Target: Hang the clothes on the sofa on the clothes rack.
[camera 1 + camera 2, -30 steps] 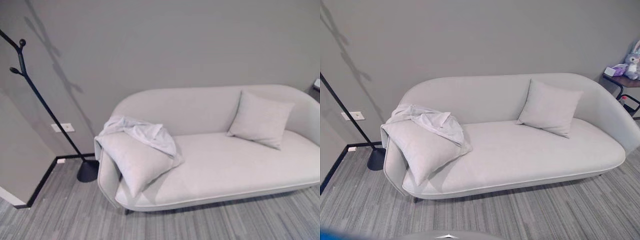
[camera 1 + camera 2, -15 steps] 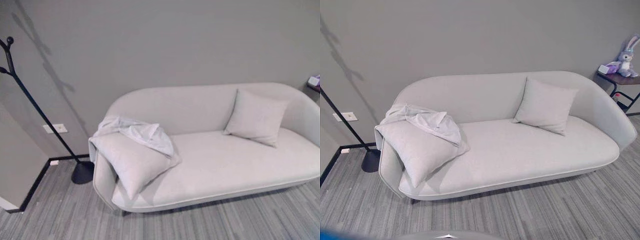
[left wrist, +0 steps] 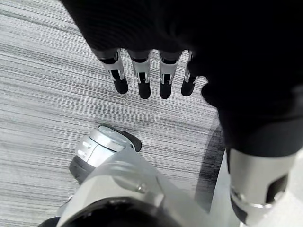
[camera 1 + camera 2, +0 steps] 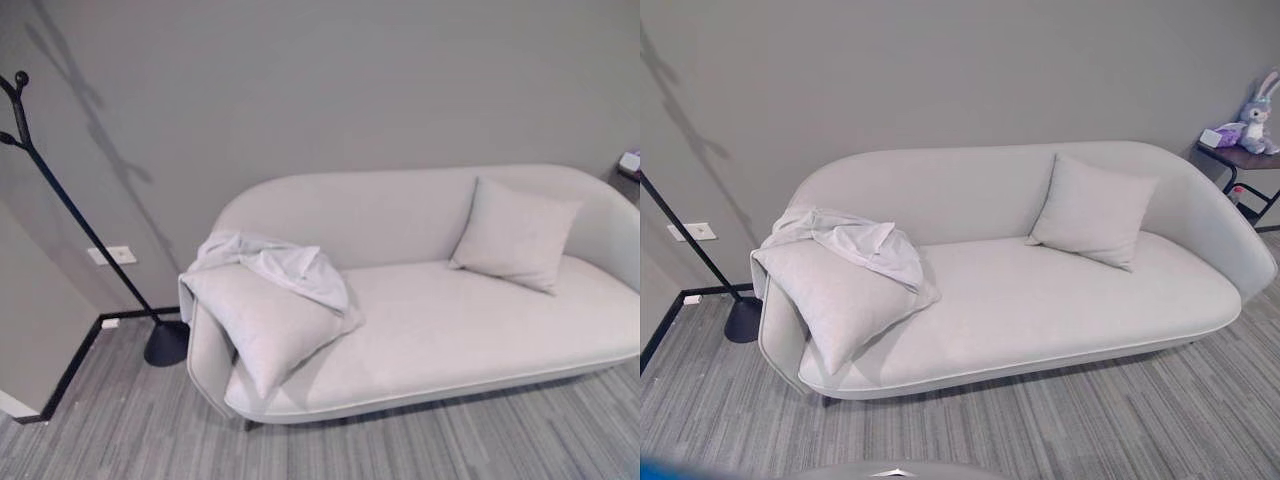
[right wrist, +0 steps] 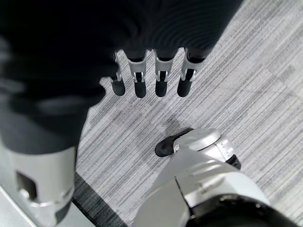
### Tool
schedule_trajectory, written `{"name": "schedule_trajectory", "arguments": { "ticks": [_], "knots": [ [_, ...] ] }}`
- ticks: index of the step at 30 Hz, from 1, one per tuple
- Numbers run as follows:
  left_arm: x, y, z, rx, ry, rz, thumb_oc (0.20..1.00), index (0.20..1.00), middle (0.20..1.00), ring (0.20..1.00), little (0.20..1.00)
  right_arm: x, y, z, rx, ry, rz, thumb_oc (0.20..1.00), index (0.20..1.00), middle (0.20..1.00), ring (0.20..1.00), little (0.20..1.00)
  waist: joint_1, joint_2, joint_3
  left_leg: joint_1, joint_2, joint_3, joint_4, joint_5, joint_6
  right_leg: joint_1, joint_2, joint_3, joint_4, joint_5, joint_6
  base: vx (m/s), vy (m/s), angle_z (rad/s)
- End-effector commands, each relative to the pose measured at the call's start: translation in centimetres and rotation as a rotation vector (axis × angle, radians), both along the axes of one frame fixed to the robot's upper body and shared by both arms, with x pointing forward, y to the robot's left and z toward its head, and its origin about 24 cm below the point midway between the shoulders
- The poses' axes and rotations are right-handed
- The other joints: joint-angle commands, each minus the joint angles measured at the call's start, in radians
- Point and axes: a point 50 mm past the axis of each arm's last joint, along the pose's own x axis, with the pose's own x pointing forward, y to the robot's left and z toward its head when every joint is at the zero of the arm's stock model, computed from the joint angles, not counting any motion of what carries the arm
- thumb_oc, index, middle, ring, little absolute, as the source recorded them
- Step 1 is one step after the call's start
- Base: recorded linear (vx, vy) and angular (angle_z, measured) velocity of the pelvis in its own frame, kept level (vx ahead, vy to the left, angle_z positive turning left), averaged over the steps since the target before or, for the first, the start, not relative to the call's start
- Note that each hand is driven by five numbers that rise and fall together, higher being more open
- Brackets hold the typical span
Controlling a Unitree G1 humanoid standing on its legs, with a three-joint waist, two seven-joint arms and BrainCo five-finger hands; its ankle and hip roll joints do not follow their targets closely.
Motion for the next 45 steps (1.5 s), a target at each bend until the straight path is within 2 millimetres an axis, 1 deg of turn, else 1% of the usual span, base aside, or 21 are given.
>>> {"name": "schedule_trajectory", "arguments": {
  "ticks": [1,7,8,10,11,12,14,16,17,18,19,22,23,29,31,36,37,39,40,44,45],
  "knots": [
    [1.5,-1.2,-0.2,-0.027,-0.008,-0.087,1.0,1.0,1.0,1.0,1.0,0.7,0.5,-0.1,0.011,0.004,0.063,1.0,1.0,1.0,1.0,1.0,-0.014,0.016,-0.033,-0.137,-0.001,-0.131,-0.107,0.2,-0.069,0.011,0.023,0.045,0.015,-0.09,0.077,-0.01,0.001,0.09],
    [2.0,-1.0,-0.2,-0.025,-0.014,-0.144,1.0,1.0,1.0,1.0,1.0,0.0,0.6,-0.1,0.02,0.026,0.105,1.0,1.0,1.0,1.0,1.0,-0.011,0.017,-0.007,-0.168,0.003,-0.13,-0.107,0.229,-0.085,-0.011,0.022,0.008,0.015,-0.087,0.076,-0.02,0.013,0.22],
    [2.2,-1.0,-0.2,-0.025,-0.009,-0.178,1.0,1.0,1.0,1.0,1.0,0.0,0.8,-0.1,0.029,0.029,0.113,1.0,1.0,1.0,1.0,1.0,0.001,0.015,0.014,-0.194,0.001,-0.136,-0.107,0.241,-0.097,-0.025,0.02,-0.021,0.015,-0.084,0.075,-0.04,0.018,0.38],
    [2.3,-1.0,-0.2,-0.023,-0.008,-0.192,1.0,1.0,1.0,1.0,1.0,0.0,0.8,-0.1,0.031,0.029,0.115,1.0,1.0,1.0,1.0,1.0,0.004,0.015,0.021,-0.209,-0.001,-0.142,-0.107,0.247,-0.104,-0.033,0.017,-0.037,0.015,-0.082,0.074,-0.07,0.017,0.41],
    [2.9,-1.0,-0.1,-0.024,-0.022,-0.214,1.0,1.0,1.0,1.0,1.0,0.3,0.5,-0.1,0.019,0.021,0.129,1.0,1.0,1.0,1.0,1.0,0.024,0.017,0.042,-0.263,-0.018,-0.174,-0.107,0.256,-0.123,-0.048,0.011,-0.086,0.015,-0.085,0.071,-0.09,0.023,0.61],
    [2.9,-1.0,-0.1,-0.024,-0.022,-0.214,1.0,1.0,1.0,1.0,1.0,0.3,0.5,-0.1,0.019,0.021,0.129,1.0,1.0,1.0,1.0,1.0,0.024,0.017,0.042,-0.263,-0.018,-0.175,-0.107,0.256,-0.123,-0.048,0.011,-0.087,0.015,-0.085,0.071,-0.09,0.025,0.76],
    [3.5,-0.9,-0.1,-0.017,-0.036,-0.203,1.0,1.0,1.0,1.0,1.0,0.9,0.2,-0.1,0.004,0.008,0.151,1.0,1.0,1.0,1.0,1.0,0.044,0.027,0.057,-0.318,-0.042,-0.211,-0.107,0.263,-0.134,-0.053,0.012,-0.135,0.015,-0.098,0.065,-0.02,-0.006,1.07],
    [3.6,-0.7,-0.1,-0.012,-0.039,-0.169,1.0,1.0,1.0,1.0,1.0,1.5,-0.1,0.0,-0.003,-0.008,0.184,1.0,1.0,1.0,1.0,1.0,0.072,0.035,0.064,-0.333,-0.056,-0.214,-0.107,0.25,-0.127,-0.032,0.02,-0.155,0.015,-0.12,0.056,0.06,0.036,1.18],
    [3.4,-0.7,-0.1,-0.01,-0.034,-0.149,1.0,1.0,1.0,1.0,1.0,2.1,-0.2,0.0,-0.004,-0.023,0.213,1.0,1.0,1.0,1.0,1.0,0.087,0.046,0.062,-0.326,-0.059,-0.217,-0.107,0.251,-0.112,-0.012,0.032,-0.155,0.015,-0.14,0.046,0.07,0.064,1.12],
    [3.4,-0.7,-0.1,-0.01,-0.034,-0.149,1.0,1.0,1.0,1.0,1.0,2.1,-0.2,0.0,-0.004,-0.023,0.213,1.0,1.0,1.0,1.0,1.0,0.086,0.046,0.061,-0.327,-0.059,-0.217,-0.107,0.251,-0.112,-0.013,0.032,-0.155,0.015,-0.14,0.046,0.08,0.114,1.02],
    [2.7,-0.7,-0.1,-0.015,-0.023,-0.129,1.0,1.0,1.0,1.0,1.0,2.5,-0.5,0.0,-0.011,-0.039,0.227,1.0,1.0,1.0,1.0,1.0,0.103,0.052,0.063,-0.304,-0.065,-0.231,-0.107,0.265,-0.096,0.009,0.035,-0.158,0.015,-0.154,0.034,0.03,0.062,0.71],
    [2.3,-1.0,-0.2,-0.024,-0.014,-0.131,1.0,1.0,1.0,1.0,1.0,2.6,-0.7,0.0,-0.02,-0.043,0.236,1.0,1.0,1.0,1.0,1.0,0.113,0.058,0.059,-0.285,-0.077,-0.257,-0.107,0.278,-0.09,0.015,0.03,-0.183,0.015,-0.158,0.026,0.04,0.095,0.84],
    [1.9,-1.1,-0.2,-0.031,0.001,-0.141,1.0,1.0,1.0,1.0,1.0,2.6,-0.7,0.0,-0.02,-0.042,0.244,1.0,1.0,1.0,1.0,1.0,0.119,0.058,0.047,-0.268,-0.085,-0.271,-0.107,0.276,-0.084,0.021,0.018,-0.216,0.015,-0.152,0.028,0.04,0.105,1.18],
    [1.6,-1.1,-0.2,-0.04,0.006,-0.156,1.0,1.0,1.0,1.0,1.0,2.9,0.0,-0.1,0.001,-0.056,0.28,1.0,1.0,1.0,1.0,1.0,0.127,0.049,0.009,-0.238,-0.074,-0.264,-0.107,0.274,-0.082,0.034,-0.005,-0.266,0.015,-0.137,0.045,0.05,0.09,0.47],
    [2.2,-1.2,-0.2,-0.041,-0.004,-0.185,1.0,1.0,1.0,1.0,1.0,3.3,0.4,-0.2,0.013,-0.068,0.302,1.0,1.0,1.0,1.0,1.0,0.122,0.038,0.001,-0.223,-0.069,-0.258,-0.107,0.263,-0.079,0.046,-0.015,-0.266,0.015,-0.135,0.052,0.08,0.13,-0.07],
    [3.5,-1.5,-0.2,-0.043,-0.032,-0.248,1.0,1.0,1.0,1.0,1.0,3.2,0.4,-0.2,0.019,-0.056,0.319,1.0,1.0,1.0,1.0,1.0,0.092,0.031,-0.004,-0.2,-0.063,-0.241,-0.107,0.233,-0.068,0.051,-0.037,-0.253,0.015,-0.129,0.066,0.05,0.129,-0.22],
    [4.1,-1.6,-0.2,-0.044,-0.043,-0.274,1.0,1.0,1.0,1.0,1.0,2.3,0.2,-0.2,0.017,-0.017,0.315,1.0,1.0,1.0,1.0,1.0,0.08,0.028,-0.01,-0.182,-0.065,-0.232,-0.107,0.214,-0.058,0.056,-0.057,-0.252,0.015,-0.123,0.075,0.05,0.12,-0.22],
    [4.1,-1.6,-0.2,-0.043,-0.043,-0.283,1.0,1.0,1.0,1.0,1.0,1.8,0.2,-0.1,0.017,0.003,0.31,1.0,1.0,1.0,1.0,1.0,0.077,0.027,-0.014,-0.17,-0.067,-0.227,-0.107,0.206,-0.054,0.059,-0.065,-0.251,0.015,-0.12,0.08,0.09,0.196,-0.14],
    [4.3,-1.6,-0.2,-0.043,-0.048,-0.298,1.0,1.0,1.0,1.0,1.0,0.8,-0.1,0.0,0.012,0.039,0.292,1.0,1.0,1.0,1.0,1.0,0.067,0.025,-0.023,-0.149,-0.075,-0.213,-0.107,0.185,-0.044,0.066,-0.088,-0.248,0.015,-0.108,0.091,0.12,0.285,-0.2],
    [4.4,-1.6,-0.2,-0.042,-0.051,-0.313,1.0,1.0,1.0,1.0,1.0,0.6,-0.2,0.0,0.01,0.052,0.286,1.0,1.0,1.0,1.0,1.0,0.059,0.022,-0.027,-0.114,-0.091,-0.194,-0.107,0.154,-0.026,0.075,-0.124,-0.234,0.015,-0.082,0.109,0.06,0.251,-0.24],
    [4.2,-1.5,-0.1,-0.043,-0.043,-0.314,1.0,1.0,1.0,1.0,1.0,0.6,-0.2,0.0,0.015,0.053,0.278,1.0,1.0,1.0,1.0,1.0,0.056,0.022,-0.027,-0.095,-0.104,-0.188,-0.107,0.14,-0.011,0.069,-0.148,-0.224,0.046,-0.075,0.116,0.03,0.166,-0.17]
  ]
}}
